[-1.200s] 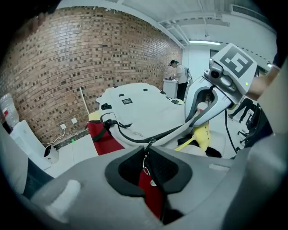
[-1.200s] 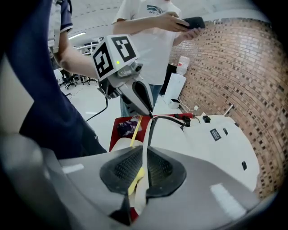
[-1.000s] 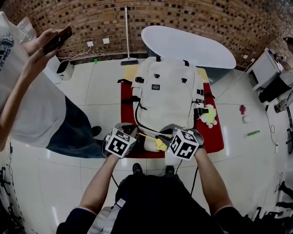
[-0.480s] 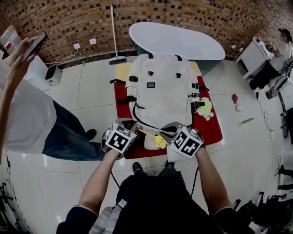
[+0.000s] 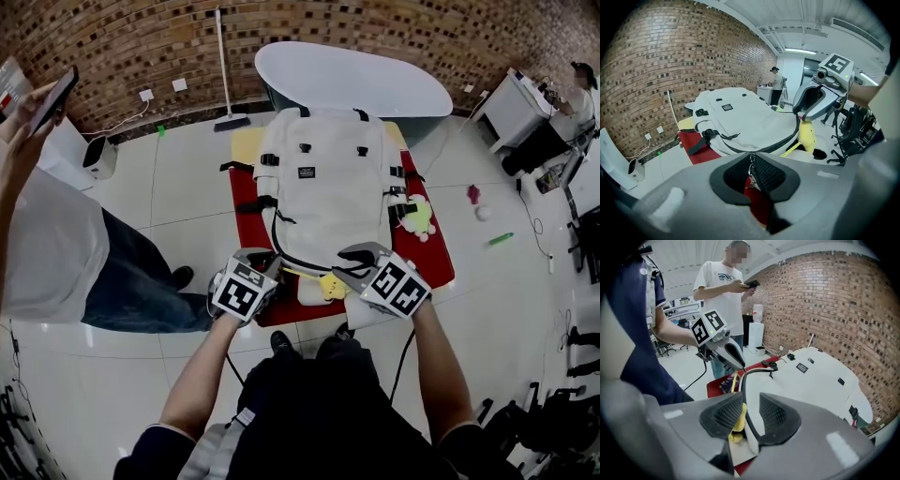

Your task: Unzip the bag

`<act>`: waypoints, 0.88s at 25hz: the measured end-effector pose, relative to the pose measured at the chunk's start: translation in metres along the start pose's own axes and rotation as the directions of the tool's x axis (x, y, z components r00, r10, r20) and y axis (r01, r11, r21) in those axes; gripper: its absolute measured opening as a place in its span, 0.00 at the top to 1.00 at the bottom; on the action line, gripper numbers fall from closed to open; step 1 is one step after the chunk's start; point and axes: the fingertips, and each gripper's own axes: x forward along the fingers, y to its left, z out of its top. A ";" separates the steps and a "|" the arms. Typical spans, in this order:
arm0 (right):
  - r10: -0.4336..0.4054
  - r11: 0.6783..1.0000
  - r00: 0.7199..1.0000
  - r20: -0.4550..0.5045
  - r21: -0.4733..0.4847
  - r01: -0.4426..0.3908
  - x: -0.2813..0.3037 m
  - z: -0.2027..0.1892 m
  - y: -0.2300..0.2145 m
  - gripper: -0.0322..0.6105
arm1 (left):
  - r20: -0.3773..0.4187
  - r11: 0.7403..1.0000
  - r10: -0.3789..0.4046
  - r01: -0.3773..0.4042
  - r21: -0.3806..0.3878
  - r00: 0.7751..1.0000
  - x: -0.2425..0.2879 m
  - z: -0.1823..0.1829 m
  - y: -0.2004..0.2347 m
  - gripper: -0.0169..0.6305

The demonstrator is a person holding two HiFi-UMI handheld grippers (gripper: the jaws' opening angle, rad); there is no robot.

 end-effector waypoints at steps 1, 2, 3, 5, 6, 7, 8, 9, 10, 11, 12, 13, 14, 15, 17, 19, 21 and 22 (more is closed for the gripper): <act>-0.008 1.000 1.000 -0.014 -0.007 0.008 -0.002 -0.002 -0.002 0.77 | 0.000 1.000 -0.002 0.002 0.001 1.000 0.000 -0.001 0.000 0.92; -0.018 1.000 0.999 -0.031 -0.014 0.018 -0.004 -0.004 -0.006 0.78 | -0.002 1.000 -0.001 0.001 0.004 1.000 -0.001 -0.002 0.000 0.92; -0.030 0.999 0.998 -0.046 -0.019 0.029 -0.006 -0.007 -0.011 0.79 | -0.005 1.000 0.002 -0.001 0.007 1.000 -0.002 -0.003 0.003 0.92; -0.053 0.999 0.996 -0.072 -0.015 0.052 -0.011 -0.015 -0.024 0.80 | -0.007 1.000 0.000 0.000 0.001 1.000 -0.004 -0.006 0.007 0.92; -0.054 0.998 0.995 -0.088 -0.014 0.053 -0.014 -0.021 -0.028 0.81 | -0.007 1.000 -0.003 0.003 -0.002 1.000 -0.004 -0.007 0.009 0.92; -0.044 0.999 0.993 -0.110 -0.019 0.042 -0.015 -0.027 -0.030 0.81 | -0.011 1.000 -0.006 0.006 0.000 1.000 -0.003 -0.008 0.009 0.92; -0.021 0.999 0.990 -0.138 -0.032 0.017 -0.015 -0.034 -0.027 0.81 | -0.017 1.000 -0.007 0.007 0.006 1.000 -0.001 -0.010 0.009 0.92; 0.011 0.998 0.985 -0.169 -0.052 -0.020 -0.013 -0.041 -0.021 0.80 | -0.023 1.000 -0.006 0.007 0.013 1.000 0.001 -0.012 0.010 0.92; 0.047 0.995 0.978 -0.203 -0.075 -0.063 -0.008 -0.047 -0.014 0.78 | -0.028 1.000 -0.005 0.006 0.021 1.000 0.002 -0.013 0.011 0.92; 0.077 0.989 0.968 -0.238 -0.101 -0.104 -0.002 -0.053 -0.007 0.75 | -0.030 1.000 -0.007 0.008 0.028 1.000 0.003 -0.013 0.013 0.92; 0.095 0.982 0.957 -0.272 -0.130 -0.135 0.006 -0.059 -0.002 0.71 | -0.030 0.999 -0.013 0.014 0.033 0.999 0.003 -0.013 0.014 0.92; 0.100 0.975 0.947 -0.304 -0.161 -0.155 0.013 -0.066 0.001 0.69 | -0.032 0.999 -0.021 0.022 0.035 0.999 0.003 -0.012 0.015 0.92; 0.097 0.967 0.939 -0.330 -0.191 -0.167 0.020 -0.073 0.003 0.69 | -0.035 0.999 -0.027 0.029 0.038 0.999 0.003 -0.012 0.015 0.92; 0.090 0.960 0.933 -0.348 -0.217 -0.174 0.025 -0.078 0.004 0.75 | -0.038 0.999 -0.026 0.028 0.045 0.999 0.004 -0.011 0.015 0.92; 0.092 0.953 0.930 -0.357 -0.239 -0.186 0.028 -0.083 0.006 0.85 | -0.041 0.998 0.002 0.001 0.070 0.999 0.008 -0.010 0.021 0.92; 0.106 0.956 0.936 -0.335 -0.226 -0.188 0.024 -0.080 0.005 0.87 | -0.045 0.996 0.032 -0.029 0.082 0.998 0.012 -0.009 0.031 0.92; 0.115 0.961 0.944 -0.310 -0.208 -0.185 0.018 -0.075 0.002 0.87 | -0.047 0.996 0.046 -0.042 0.084 0.998 0.015 -0.007 0.039 0.92; 0.118 0.962 0.946 -0.302 -0.201 -0.184 0.015 -0.074 0.001 0.87 | -0.049 0.995 0.051 -0.047 0.087 0.997 0.017 -0.005 0.043 0.92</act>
